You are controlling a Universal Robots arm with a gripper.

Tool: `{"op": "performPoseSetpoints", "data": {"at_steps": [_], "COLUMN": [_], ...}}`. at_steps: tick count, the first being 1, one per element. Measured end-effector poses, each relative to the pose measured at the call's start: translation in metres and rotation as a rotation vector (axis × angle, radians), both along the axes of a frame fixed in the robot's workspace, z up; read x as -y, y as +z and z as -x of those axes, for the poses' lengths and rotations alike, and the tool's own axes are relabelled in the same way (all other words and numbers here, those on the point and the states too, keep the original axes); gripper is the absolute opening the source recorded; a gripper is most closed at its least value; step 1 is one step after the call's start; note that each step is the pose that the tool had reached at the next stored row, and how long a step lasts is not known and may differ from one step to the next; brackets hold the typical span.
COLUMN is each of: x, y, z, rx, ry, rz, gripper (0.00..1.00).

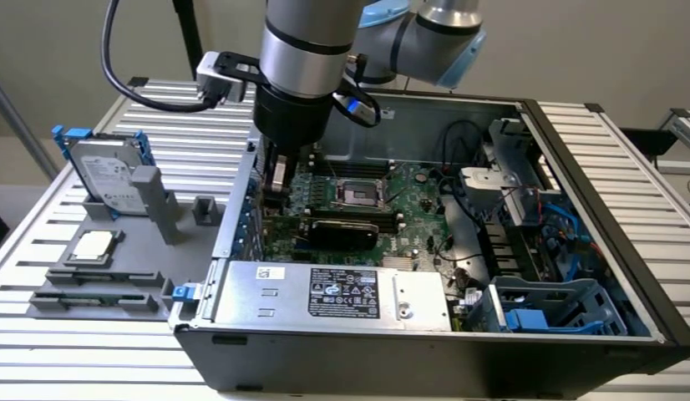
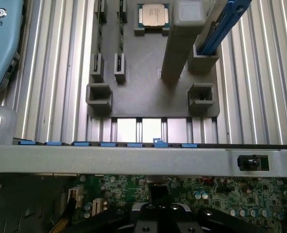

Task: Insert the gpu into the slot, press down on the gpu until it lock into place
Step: 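Press down on the gpu until it lock into place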

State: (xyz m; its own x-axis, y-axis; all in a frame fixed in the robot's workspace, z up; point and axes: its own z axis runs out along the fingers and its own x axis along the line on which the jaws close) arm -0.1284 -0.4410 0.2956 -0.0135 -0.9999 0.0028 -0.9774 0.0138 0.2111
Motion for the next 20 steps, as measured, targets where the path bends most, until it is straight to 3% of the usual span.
{"op": "performPoseSetpoints", "data": {"at_steps": [3, 6, 12, 20], "x": [0.0000, 0.0000, -0.0001, -0.0015], "y": [-0.0001, 0.0000, 0.0000, 0.0000], "z": [0.0000, 0.0001, 0.0001, 0.0001], "rx": [-0.0006, -0.0028, -0.0154, -0.0219], "ry": [0.000, 0.000, 0.000, 0.000], "rz": [0.0106, 0.0150, 0.0177, 0.0184], "gripper": [0.11, 0.11, 0.11, 0.11]}}
